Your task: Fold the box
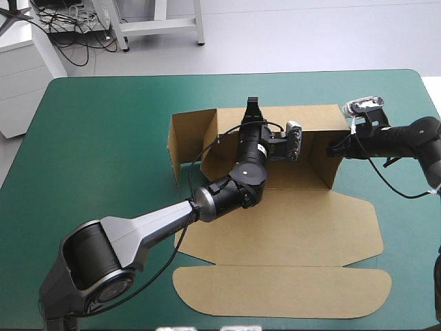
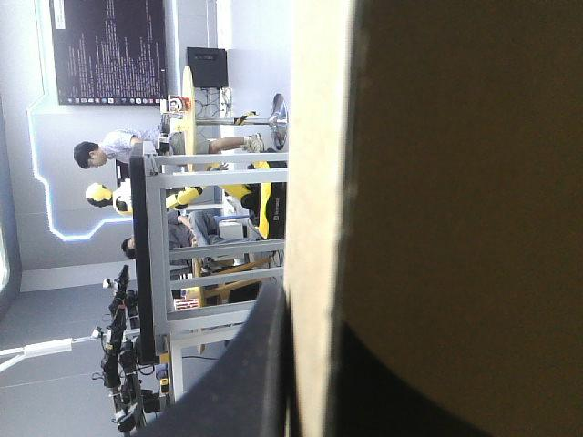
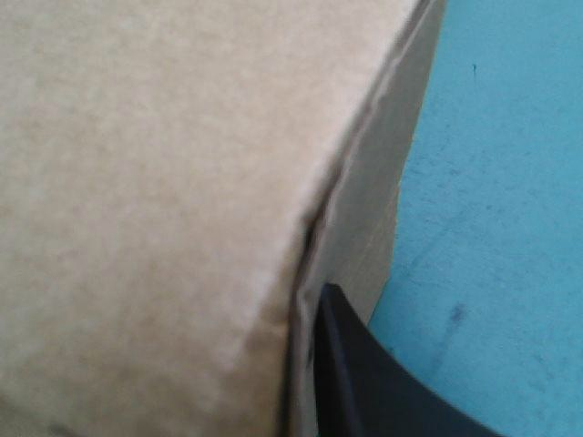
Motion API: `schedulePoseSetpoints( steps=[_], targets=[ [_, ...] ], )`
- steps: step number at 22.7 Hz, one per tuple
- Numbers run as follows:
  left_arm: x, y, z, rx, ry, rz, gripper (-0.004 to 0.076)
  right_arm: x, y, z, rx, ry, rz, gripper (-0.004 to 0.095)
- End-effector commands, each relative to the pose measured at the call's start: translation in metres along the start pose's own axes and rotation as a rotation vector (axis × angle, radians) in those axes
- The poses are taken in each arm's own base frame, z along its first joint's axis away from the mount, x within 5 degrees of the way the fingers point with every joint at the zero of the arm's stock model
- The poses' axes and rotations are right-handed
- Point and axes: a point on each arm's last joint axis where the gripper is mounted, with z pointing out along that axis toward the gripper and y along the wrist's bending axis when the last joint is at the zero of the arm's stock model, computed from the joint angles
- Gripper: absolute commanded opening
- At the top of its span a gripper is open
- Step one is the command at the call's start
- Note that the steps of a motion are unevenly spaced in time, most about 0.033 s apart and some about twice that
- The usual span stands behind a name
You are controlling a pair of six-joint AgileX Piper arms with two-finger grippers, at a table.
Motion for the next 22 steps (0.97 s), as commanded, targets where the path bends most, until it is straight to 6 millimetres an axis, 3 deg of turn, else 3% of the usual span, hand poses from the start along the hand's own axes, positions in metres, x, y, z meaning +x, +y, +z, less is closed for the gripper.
schedulePoseSetpoints(
  steps=[1,7,10,11,14,16,22],
  targets=[
    [-0.003,0.029,-0.016,-0.056,-0.049,-0.040,-0.0010,-0.005,0.015,-0.004,-0.090,-0.002,-0.006,0.0001],
    [-0.005,0.029,-0.017,-0.054,-0.075,-0.035,-0.0008,-0.004,0.013,-0.004,-0.064,0.013,-0.023,0.0002],
    [-0.009,0.028,-0.017,-0.047,-0.109,-0.034,0.0036,-0.003,0.013,-0.004,-0.060,0.017,-0.027,0.0002],
    [-0.010,0.028,-0.017,-0.046,-0.120,-0.032,0.0071,-0.004,0.014,-0.003,-0.049,0.020,-0.033,0.0002],
    [-0.012,0.030,-0.017,-0.066,-0.142,-0.007,0.0337,-0.009,0.019,0.004,0.031,0.003,-0.030,0.0002],
    [-0.014,0.031,-0.018,-0.078,-0.166,0.015,0.0418,-0.017,0.019,0.009,0.089,-0.064,0.006,0.0002],
    [-0.030,0.033,-0.035,-0.170,-0.190,0.078,0.0376,-0.045,0.003,0.036,0.121,-0.090,0.135,0.0002]
  ],
)
